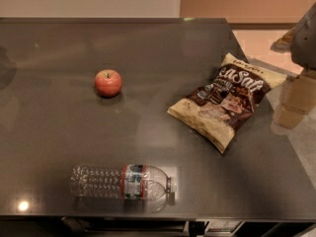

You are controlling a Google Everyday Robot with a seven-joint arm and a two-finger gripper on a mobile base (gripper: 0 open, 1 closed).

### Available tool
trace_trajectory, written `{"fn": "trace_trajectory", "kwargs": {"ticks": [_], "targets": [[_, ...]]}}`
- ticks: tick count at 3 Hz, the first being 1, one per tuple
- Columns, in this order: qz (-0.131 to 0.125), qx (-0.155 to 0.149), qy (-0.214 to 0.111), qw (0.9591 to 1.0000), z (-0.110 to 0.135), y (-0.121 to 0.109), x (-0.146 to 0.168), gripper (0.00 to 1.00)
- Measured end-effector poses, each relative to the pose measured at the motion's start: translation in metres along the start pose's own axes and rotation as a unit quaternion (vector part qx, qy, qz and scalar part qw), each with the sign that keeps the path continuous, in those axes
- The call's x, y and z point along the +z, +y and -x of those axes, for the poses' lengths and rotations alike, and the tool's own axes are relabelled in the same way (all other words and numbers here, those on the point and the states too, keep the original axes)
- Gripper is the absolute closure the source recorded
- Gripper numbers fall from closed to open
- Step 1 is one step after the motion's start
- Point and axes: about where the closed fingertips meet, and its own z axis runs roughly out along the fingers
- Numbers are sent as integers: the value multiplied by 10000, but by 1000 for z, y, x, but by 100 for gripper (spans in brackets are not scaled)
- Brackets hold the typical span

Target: Move brown chip bag near apple

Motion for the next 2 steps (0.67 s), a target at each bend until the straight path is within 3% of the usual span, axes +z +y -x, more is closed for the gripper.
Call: {"fn": "trace_trajectory", "kwargs": {"ticks": [2], "targets": [[-23,-148,-29,9999,5,-4,0,0]]}}
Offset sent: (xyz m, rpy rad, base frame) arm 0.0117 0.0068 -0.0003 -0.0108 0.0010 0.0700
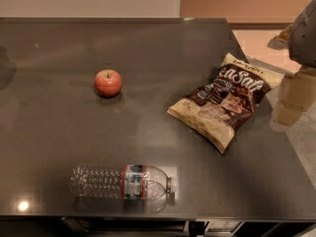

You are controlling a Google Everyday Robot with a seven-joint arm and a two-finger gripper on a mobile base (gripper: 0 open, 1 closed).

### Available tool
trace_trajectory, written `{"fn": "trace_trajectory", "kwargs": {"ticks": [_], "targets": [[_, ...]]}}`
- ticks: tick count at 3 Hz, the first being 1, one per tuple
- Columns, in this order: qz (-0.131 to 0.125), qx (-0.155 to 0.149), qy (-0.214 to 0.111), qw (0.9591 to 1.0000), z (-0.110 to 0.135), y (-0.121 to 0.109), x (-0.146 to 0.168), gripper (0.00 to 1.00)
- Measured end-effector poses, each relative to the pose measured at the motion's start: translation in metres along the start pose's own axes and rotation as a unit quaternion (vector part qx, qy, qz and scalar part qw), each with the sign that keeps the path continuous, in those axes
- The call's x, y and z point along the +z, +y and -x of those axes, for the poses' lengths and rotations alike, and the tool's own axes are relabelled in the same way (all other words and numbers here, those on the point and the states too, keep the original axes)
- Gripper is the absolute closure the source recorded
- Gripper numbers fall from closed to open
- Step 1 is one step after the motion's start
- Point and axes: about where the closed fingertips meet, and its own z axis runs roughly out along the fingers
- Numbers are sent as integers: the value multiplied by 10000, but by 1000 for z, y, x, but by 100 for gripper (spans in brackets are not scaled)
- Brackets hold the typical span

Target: Move brown chip bag near apple

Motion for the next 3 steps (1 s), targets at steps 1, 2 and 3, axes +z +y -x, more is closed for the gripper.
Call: {"fn": "trace_trajectory", "kwargs": {"ticks": [1,2,3], "targets": [[38,-269,-81,9996,15,-18,11,0],[134,-570,-104,9982,28,-40,31,0],[245,-941,23,9953,27,-62,55,0]]}}
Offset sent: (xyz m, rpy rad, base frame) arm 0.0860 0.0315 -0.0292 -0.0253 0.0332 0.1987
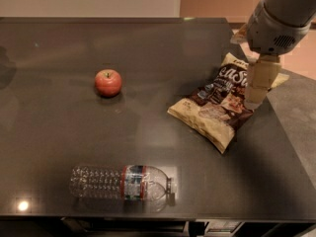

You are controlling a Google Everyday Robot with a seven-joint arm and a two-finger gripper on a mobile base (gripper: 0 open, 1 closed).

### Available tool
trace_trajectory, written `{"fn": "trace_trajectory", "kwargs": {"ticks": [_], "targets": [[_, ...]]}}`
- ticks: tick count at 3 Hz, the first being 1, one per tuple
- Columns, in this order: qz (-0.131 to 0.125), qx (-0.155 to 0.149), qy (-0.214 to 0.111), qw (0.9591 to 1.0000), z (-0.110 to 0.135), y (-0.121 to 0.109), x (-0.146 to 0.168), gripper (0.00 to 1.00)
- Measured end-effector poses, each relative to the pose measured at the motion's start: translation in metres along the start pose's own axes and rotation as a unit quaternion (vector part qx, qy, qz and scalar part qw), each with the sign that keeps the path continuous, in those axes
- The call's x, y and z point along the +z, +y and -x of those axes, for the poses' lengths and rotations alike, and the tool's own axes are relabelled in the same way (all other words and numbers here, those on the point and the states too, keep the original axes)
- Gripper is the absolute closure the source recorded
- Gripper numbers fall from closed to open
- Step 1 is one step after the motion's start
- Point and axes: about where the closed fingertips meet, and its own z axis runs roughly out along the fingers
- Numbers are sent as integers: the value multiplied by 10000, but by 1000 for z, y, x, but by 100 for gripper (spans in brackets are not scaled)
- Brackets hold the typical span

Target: Move brown chip bag near apple

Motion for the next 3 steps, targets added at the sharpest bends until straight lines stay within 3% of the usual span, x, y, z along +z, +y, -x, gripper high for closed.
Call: {"fn": "trace_trajectory", "kwargs": {"ticks": [3], "targets": [[10,-947,389,9947,-36,-53,52,0]]}}
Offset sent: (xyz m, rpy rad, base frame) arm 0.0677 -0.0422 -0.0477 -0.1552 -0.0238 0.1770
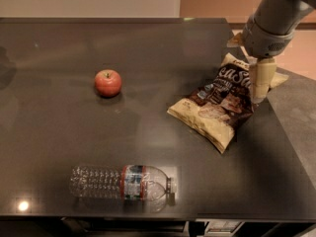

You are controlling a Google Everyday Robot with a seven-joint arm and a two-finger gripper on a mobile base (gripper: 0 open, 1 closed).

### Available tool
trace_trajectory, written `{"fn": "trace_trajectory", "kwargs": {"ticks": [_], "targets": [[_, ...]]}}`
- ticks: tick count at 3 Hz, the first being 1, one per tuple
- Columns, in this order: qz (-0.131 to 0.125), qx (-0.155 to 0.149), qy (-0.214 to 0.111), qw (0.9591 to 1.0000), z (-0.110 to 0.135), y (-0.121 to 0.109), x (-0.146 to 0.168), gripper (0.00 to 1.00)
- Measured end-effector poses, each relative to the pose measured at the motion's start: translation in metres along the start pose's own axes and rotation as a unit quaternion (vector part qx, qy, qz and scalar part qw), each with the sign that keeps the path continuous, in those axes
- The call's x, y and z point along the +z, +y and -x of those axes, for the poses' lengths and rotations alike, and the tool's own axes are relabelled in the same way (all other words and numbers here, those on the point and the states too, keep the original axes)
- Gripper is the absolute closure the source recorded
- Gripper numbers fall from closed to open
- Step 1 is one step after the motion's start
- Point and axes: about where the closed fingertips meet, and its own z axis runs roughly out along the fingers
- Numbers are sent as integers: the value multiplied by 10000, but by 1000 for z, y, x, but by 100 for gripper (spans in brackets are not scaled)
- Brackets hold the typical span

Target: Move brown chip bag near apple

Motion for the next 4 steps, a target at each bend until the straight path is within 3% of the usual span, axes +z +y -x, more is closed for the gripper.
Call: {"fn": "trace_trajectory", "kwargs": {"ticks": [1,2,4], "targets": [[100,-331,-4,9994,-4,-7,14,0],[267,-638,87,9976,-5,-7,26,18],[488,-840,145,9952,-9,-9,26,64]]}}
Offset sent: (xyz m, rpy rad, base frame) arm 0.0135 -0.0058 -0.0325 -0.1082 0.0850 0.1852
